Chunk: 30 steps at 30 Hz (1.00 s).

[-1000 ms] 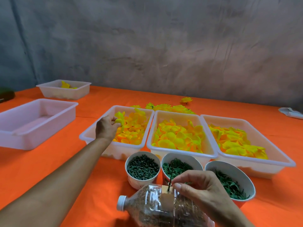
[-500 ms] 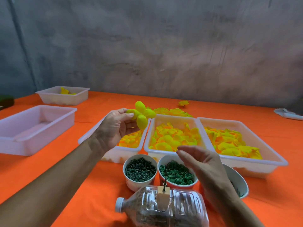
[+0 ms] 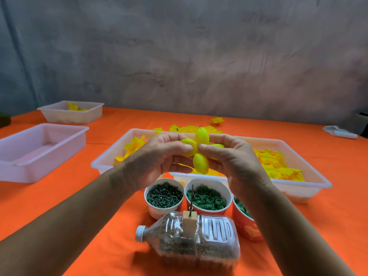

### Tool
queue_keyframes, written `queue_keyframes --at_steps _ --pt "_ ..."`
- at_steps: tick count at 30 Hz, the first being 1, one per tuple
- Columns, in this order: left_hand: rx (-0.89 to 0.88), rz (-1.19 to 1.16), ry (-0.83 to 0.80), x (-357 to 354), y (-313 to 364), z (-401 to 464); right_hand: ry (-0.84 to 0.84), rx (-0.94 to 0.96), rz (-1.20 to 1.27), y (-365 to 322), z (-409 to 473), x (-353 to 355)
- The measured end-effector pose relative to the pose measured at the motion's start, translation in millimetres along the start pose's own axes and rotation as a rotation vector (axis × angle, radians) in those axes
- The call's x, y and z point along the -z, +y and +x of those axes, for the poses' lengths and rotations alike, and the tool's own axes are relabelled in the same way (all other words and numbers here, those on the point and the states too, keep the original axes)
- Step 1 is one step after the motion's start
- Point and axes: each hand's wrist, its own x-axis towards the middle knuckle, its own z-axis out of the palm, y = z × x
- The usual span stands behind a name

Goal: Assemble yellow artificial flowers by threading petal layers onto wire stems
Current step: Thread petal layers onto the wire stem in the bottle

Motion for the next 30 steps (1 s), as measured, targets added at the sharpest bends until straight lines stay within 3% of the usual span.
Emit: queue_keyframes --at_steps 7,15,20,30 --pt "0.032 0.147 0.189 -9 13 -6 -0.095 -0.015 -0.25 -15 -3 6" --pt "0.12 0.042 0.159 -17 12 -21 -0.24 -0.15 -0.091 -16 -15 8" --pt "0.193 0.016 0.189 -20 2 -28 -0.213 -0.267 -0.031 -5 -20 11" --pt "0.251 0.03 0.242 -19 -2 -29 -0.184 -0.281 -0.129 -3 -22 10"
